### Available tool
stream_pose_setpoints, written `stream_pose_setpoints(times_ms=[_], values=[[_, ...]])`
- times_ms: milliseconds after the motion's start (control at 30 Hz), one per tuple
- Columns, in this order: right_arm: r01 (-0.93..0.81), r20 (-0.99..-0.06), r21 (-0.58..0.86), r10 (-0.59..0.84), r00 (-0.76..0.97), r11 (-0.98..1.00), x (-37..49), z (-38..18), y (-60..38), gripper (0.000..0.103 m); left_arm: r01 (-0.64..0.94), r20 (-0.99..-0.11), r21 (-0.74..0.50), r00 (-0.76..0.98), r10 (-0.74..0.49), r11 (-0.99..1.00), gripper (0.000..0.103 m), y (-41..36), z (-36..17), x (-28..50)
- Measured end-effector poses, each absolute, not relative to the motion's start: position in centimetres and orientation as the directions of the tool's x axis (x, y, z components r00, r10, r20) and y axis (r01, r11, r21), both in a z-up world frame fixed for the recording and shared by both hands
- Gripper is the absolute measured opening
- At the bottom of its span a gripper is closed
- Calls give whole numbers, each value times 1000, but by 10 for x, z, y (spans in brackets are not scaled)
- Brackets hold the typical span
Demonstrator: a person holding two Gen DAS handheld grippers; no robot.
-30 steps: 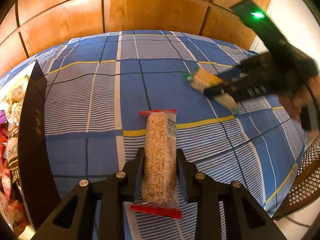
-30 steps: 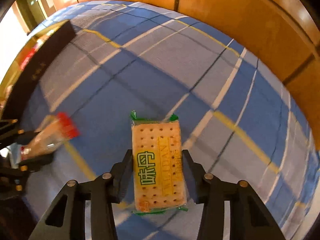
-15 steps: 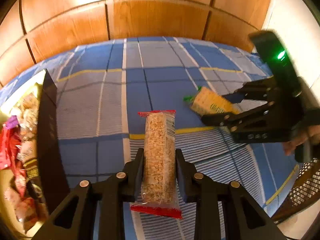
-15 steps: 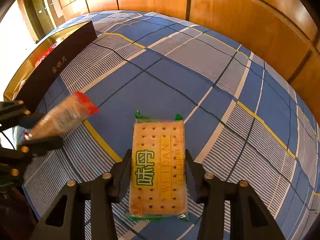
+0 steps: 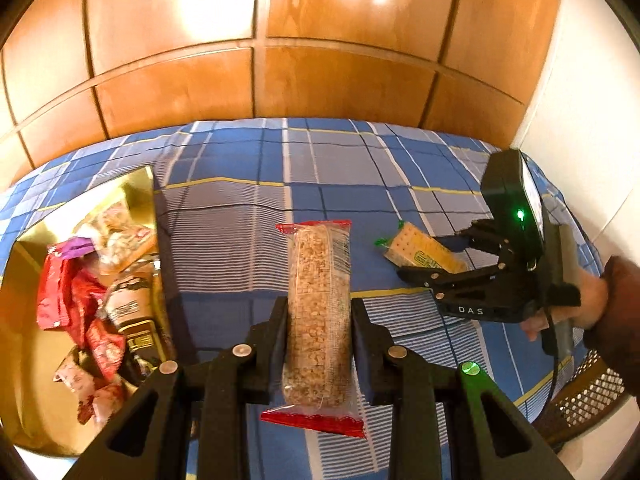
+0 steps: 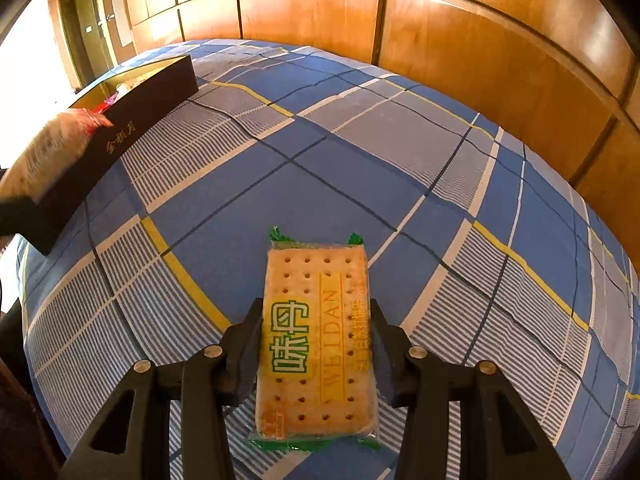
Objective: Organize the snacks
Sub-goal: 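Carry the granola bar over the gold tray with the left gripper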
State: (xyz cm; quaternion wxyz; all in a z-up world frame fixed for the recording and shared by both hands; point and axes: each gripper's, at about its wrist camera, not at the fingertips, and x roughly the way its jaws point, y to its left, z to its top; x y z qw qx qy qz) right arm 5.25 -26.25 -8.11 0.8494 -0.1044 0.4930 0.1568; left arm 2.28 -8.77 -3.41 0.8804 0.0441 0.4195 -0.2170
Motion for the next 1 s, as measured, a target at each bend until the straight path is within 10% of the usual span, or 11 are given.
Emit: stream_pose_setpoints(times_ms=[667, 1000], values=[[-376, -866, -45, 152, 477, 925, 52, -79, -263, 48, 240, -756, -125, 605, -248, 963, 29, -7, -27, 28], [-383, -867, -64, 138, 478, 922, 53, -78, -261, 48, -111, -782, -207, 616, -96, 972, 29, 134, -30, 37]])
